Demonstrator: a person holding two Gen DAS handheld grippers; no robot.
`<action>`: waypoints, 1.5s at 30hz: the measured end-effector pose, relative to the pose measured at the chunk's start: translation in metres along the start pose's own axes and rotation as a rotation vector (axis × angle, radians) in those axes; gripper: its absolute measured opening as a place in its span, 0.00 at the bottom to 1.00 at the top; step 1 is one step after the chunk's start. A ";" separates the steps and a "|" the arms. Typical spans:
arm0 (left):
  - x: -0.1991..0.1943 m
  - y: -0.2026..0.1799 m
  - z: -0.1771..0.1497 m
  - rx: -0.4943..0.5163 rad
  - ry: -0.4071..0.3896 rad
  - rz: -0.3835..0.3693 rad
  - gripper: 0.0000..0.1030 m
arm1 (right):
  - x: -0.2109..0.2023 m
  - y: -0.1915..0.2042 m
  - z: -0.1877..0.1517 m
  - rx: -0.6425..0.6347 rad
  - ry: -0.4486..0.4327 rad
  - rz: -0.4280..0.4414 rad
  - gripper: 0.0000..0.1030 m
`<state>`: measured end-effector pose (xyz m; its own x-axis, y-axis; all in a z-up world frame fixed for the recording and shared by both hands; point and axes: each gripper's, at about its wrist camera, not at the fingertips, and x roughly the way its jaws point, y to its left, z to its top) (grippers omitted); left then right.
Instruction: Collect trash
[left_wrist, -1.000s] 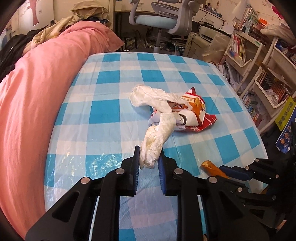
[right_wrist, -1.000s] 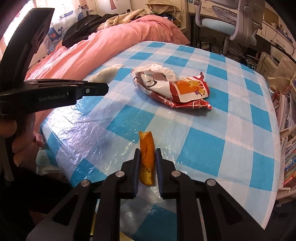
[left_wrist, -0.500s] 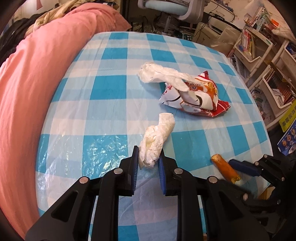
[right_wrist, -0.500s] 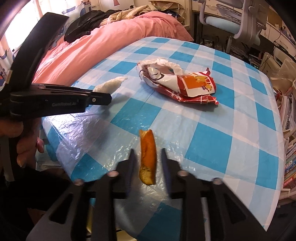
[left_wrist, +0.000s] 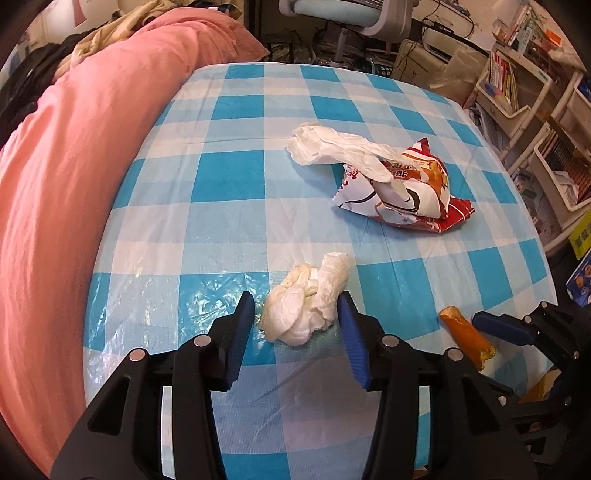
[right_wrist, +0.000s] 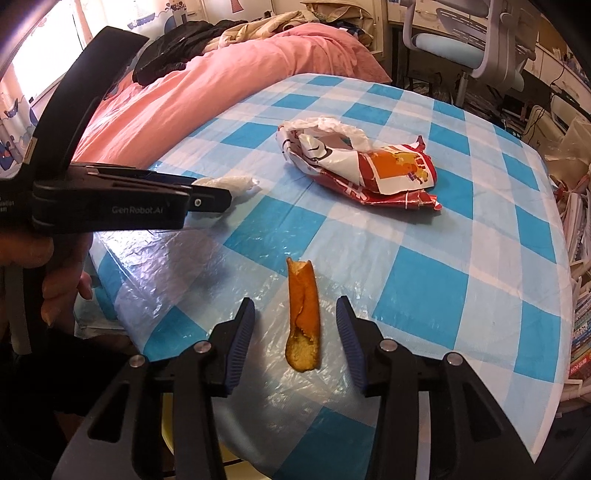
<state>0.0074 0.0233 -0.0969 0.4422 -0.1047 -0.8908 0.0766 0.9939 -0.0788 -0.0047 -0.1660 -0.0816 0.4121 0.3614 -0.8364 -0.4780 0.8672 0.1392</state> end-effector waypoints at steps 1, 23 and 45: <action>0.000 0.000 0.000 0.001 0.000 0.001 0.44 | 0.000 0.000 0.000 -0.001 0.000 -0.001 0.44; 0.001 -0.012 -0.004 0.082 -0.004 0.028 0.42 | 0.001 -0.002 0.001 0.000 0.002 -0.005 0.43; -0.044 -0.011 0.006 0.018 -0.181 -0.104 0.19 | -0.025 0.003 0.006 0.014 -0.095 0.034 0.16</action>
<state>-0.0078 0.0173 -0.0542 0.5840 -0.2125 -0.7834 0.1450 0.9769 -0.1569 -0.0120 -0.1702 -0.0573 0.4679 0.4205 -0.7773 -0.4825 0.8584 0.1740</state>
